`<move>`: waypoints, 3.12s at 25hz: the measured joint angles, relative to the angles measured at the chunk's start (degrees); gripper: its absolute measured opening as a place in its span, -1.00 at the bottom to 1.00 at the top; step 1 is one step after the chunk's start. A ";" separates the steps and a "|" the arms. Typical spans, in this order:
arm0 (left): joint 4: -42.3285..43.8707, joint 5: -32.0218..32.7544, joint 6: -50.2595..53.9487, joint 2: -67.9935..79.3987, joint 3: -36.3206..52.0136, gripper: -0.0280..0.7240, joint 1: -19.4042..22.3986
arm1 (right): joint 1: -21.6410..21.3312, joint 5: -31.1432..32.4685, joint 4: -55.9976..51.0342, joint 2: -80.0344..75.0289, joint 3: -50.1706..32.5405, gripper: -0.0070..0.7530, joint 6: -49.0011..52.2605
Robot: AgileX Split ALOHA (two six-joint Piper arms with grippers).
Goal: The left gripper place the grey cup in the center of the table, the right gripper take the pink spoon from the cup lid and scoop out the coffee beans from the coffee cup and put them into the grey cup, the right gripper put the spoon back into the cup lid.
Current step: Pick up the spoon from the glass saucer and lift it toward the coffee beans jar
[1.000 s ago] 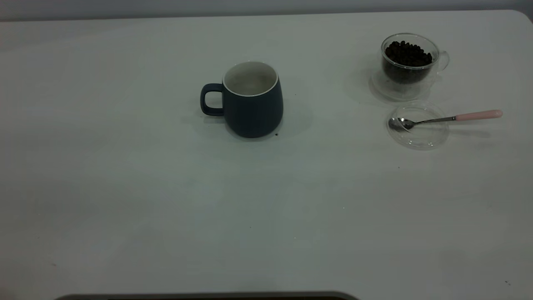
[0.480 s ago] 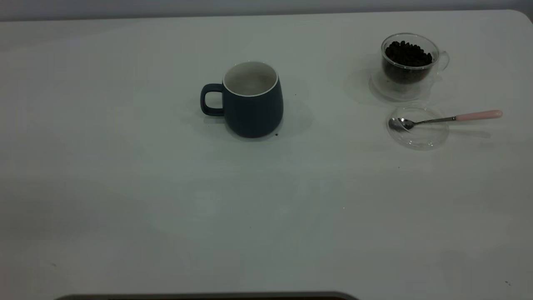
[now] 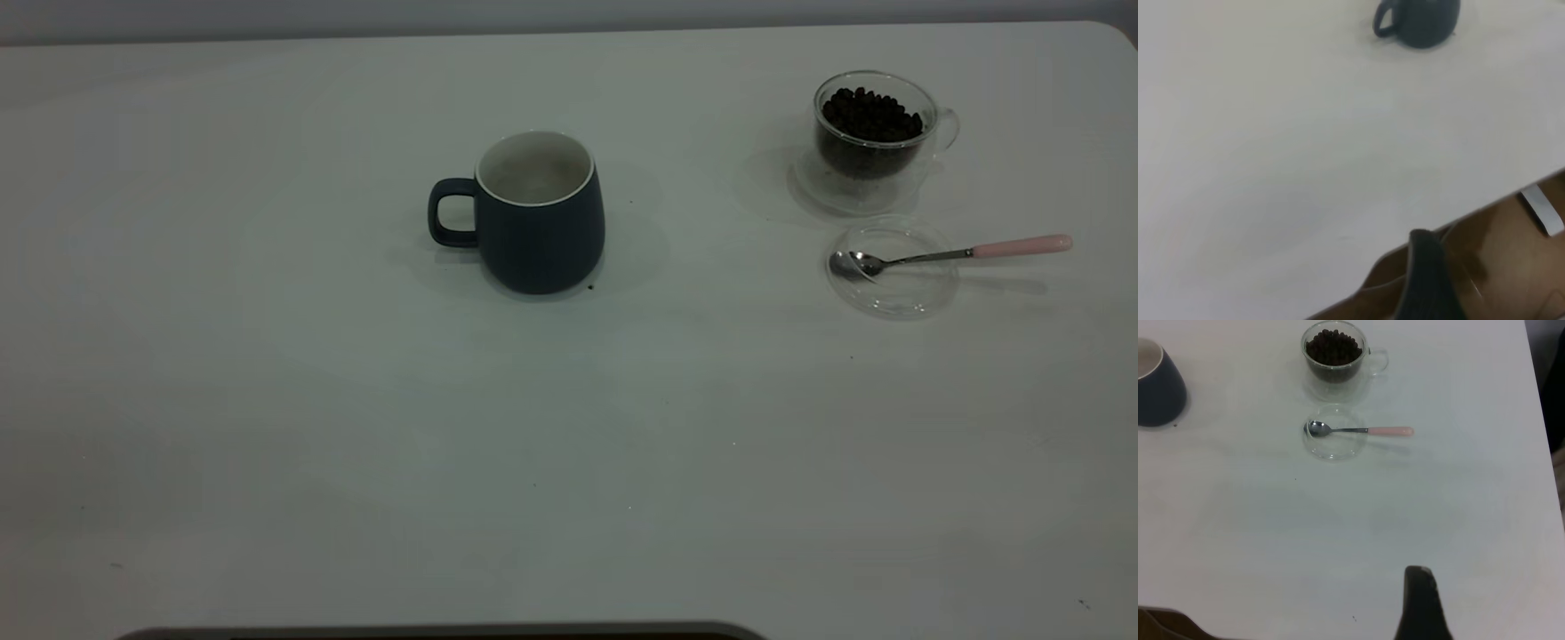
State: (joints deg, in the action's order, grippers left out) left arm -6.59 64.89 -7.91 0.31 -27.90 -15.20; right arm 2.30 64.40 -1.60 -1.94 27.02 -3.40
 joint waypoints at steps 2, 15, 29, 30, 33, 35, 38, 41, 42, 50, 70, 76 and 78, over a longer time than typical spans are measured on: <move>0.00 0.10 0.00 -0.05 0.00 0.58 3.50 | 0.00 0.00 0.00 0.00 0.00 0.50 0.00; 0.00 0.43 0.05 -1.34 0.00 0.58 14.40 | 0.00 0.00 0.00 0.00 0.00 0.50 -0.01; 0.00 0.43 0.26 -1.34 0.00 0.58 14.40 | 0.00 0.00 0.00 0.00 0.00 0.50 -0.01; 0.00 0.43 0.26 -1.34 0.00 0.58 14.40 | 0.00 0.00 -0.17 0.00 0.00 0.50 0.05; 0.00 0.43 0.26 -1.34 0.00 0.58 14.40 | 0.00 -0.19 -1.13 -0.37 0.00 0.50 1.08; 0.00 0.43 0.26 -1.34 0.00 0.58 14.40 | 0.00 -0.79 -1.26 -2.46 0.19 0.50 2.66; 0.00 0.43 0.26 -1.34 0.00 0.58 14.40 | 0.00 -4.00 -1.79 -9.03 0.63 0.53 4.59; 0.00 0.43 0.26 -1.34 0.00 0.58 14.40 | 0.00 -10.49 -3.90 -17.91 1.47 0.58 4.95; 0.00 0.43 0.26 -1.34 0.00 0.58 14.40 | 0.00 -12.42 -4.87 -21.08 1.95 0.59 4.76; 0.00 0.43 0.26 -1.34 0.00 0.58 14.40 | 0.00 -26.67 -7.05 -53.83 10.82 0.59 -2.60; 0.00 0.43 0.23 -1.34 0.00 0.58 14.40 | -22.32 -23.74 -45.10 -110.58 31.60 0.57 -49.36; 0.00 0.43 0.23 -1.34 0.00 0.58 14.40 | -26.59 -18.38 -53.67 -122.41 38.57 0.57 -60.61; 0.00 0.43 0.23 -1.34 0.00 0.58 14.40 | -27.25 -17.15 -54.60 -125.75 41.33 0.57 -61.17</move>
State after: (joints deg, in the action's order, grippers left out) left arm -6.59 65.32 -7.69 -1.03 -27.90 -0.80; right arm -24.95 47.24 -56.20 -127.70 68.35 -64.57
